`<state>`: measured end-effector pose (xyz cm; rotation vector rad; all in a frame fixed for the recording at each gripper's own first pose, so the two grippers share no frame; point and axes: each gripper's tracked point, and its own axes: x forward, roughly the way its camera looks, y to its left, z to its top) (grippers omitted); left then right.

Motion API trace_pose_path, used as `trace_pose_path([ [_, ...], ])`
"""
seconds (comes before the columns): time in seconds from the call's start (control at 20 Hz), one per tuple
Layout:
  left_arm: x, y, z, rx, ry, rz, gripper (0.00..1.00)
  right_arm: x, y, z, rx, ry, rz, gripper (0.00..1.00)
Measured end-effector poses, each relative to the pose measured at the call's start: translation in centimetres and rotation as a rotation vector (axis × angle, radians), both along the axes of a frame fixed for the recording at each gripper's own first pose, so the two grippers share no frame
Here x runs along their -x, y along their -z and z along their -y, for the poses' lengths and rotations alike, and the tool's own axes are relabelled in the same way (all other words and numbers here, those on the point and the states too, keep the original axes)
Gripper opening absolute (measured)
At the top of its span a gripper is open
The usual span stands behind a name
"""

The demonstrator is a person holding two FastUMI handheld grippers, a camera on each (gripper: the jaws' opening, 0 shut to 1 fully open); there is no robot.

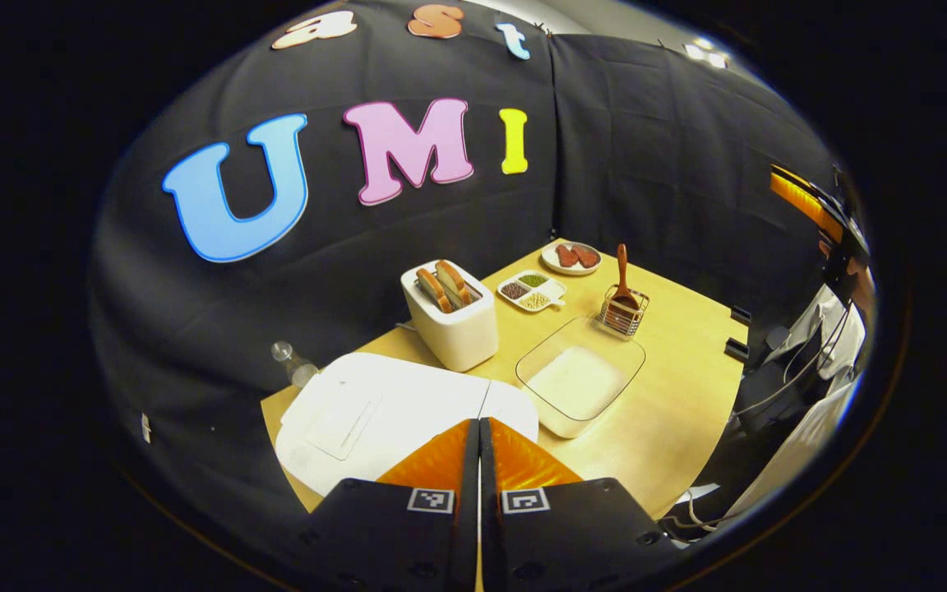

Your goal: Close the left gripper, press the button to open the rice cooker; take a wooden spoon from the chopstick holder with the right hand, scoop a spoonful of rice and pour it into the rice cooker, then put the wooden spoon back into the chopstick holder.

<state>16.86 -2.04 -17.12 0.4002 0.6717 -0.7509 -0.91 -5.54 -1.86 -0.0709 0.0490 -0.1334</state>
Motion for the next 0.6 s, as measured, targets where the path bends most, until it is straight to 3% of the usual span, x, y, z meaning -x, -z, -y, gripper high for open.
trace_pose_path([
  [0.25, -2.6, 4.3, -2.1, -0.074, 0.009, -0.099, 0.07, 0.6, 0.6, 1.7, -0.003, 0.049, -0.012, 0.97],
  [0.6, -4.0, 7.4, -2.7, -0.165, 0.048, -0.128, 0.07, 0.6, 1.5, 2.3, 0.015, 0.073, -0.026, 0.97],
])
